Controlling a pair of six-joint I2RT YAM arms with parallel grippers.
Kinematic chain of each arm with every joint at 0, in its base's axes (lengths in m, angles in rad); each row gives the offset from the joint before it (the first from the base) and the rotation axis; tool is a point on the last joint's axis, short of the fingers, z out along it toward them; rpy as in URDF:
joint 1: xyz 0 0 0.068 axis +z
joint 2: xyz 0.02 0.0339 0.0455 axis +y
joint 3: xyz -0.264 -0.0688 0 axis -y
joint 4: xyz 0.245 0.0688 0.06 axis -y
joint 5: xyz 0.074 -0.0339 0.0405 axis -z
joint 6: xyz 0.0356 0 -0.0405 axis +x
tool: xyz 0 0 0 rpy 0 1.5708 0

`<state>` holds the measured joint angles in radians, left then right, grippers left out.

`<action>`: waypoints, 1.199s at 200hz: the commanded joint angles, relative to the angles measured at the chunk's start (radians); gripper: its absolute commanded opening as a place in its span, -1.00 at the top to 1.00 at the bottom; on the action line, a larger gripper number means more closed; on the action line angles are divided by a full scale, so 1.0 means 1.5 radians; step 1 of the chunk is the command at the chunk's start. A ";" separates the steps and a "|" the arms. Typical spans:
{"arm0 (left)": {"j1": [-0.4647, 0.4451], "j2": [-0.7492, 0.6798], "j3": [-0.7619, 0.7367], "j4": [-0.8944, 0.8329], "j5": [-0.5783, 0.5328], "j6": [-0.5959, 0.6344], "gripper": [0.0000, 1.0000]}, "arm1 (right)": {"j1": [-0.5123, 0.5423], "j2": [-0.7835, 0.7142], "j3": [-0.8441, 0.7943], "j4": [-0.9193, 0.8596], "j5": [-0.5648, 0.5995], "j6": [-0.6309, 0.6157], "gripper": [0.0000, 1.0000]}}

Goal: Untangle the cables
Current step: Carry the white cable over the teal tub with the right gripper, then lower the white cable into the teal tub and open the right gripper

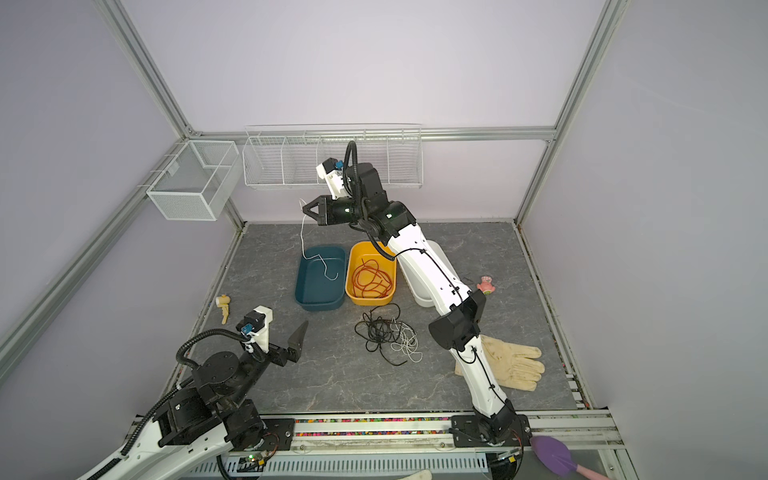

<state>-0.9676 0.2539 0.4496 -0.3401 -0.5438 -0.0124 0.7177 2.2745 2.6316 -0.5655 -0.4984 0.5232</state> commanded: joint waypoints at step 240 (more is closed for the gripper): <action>0.009 -0.010 -0.024 0.026 0.026 0.019 -0.97 | 0.064 0.129 -0.138 -0.138 0.245 -0.134 0.87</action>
<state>-0.9619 0.2466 0.4229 -0.3134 -0.5140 0.0013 0.7998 2.4546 2.4020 -0.7399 -0.1669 0.3599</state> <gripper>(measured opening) 0.986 0.067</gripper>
